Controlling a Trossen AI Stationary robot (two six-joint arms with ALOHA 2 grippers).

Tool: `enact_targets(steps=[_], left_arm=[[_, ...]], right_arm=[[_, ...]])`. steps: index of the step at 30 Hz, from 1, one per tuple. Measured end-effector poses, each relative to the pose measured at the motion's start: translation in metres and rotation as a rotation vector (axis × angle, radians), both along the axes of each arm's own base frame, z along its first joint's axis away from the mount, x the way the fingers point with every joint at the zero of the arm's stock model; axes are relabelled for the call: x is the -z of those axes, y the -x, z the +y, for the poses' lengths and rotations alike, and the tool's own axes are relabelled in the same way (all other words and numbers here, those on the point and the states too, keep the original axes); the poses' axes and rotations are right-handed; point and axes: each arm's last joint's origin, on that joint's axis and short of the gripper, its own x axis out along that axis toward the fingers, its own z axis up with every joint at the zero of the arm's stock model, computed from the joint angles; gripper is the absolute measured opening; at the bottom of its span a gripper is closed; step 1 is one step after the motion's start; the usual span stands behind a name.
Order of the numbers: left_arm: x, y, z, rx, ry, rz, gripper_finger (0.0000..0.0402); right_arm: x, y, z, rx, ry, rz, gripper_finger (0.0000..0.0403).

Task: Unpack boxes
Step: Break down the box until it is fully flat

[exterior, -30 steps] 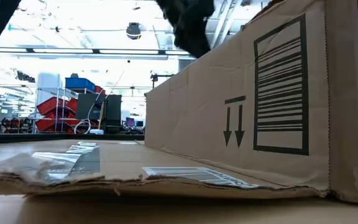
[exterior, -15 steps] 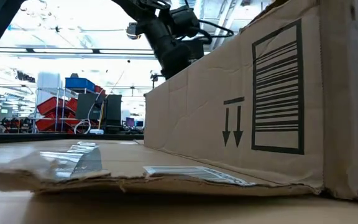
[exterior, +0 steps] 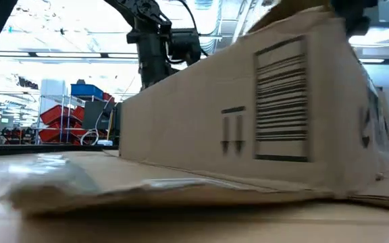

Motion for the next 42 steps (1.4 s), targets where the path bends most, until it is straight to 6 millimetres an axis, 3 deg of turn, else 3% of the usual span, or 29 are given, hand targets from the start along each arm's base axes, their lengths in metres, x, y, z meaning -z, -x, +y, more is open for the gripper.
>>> enact_targets(steps=[7, 14, 23, 31, 36, 42], left_arm=[[-0.011, -0.009, -0.038, -0.164, 0.060, -0.104, 0.0242], [-0.022, -0.020, -0.063, -0.131, 0.023, -0.218, 0.0242], [-0.093, -0.009, -0.063, 0.013, -0.096, -0.374, 0.0242], [-0.157, -0.006, -0.067, 0.142, -0.234, -0.811, 0.0242], [-0.181, -0.017, -0.073, 0.283, -0.286, -1.081, 0.0242], [-0.197, -0.021, -0.073, 0.354, -0.331, -1.256, 0.0242]], right_arm=[[-0.004, -0.011, -0.030, -0.055, 0.078, -0.051, 0.0116], [-0.011, -0.017, -0.046, -0.169, 0.102, -0.108, 0.0116], [-0.066, -0.005, -0.040, -0.311, 0.142, -0.255, 0.0116], [-0.119, 0.009, -0.044, -0.404, 0.384, -0.669, 0.0116], [-0.124, 0.007, -0.050, -0.454, 0.508, -0.876, 0.0116], [-0.122, 0.006, -0.052, -0.460, 0.557, -1.143, 0.0116]])
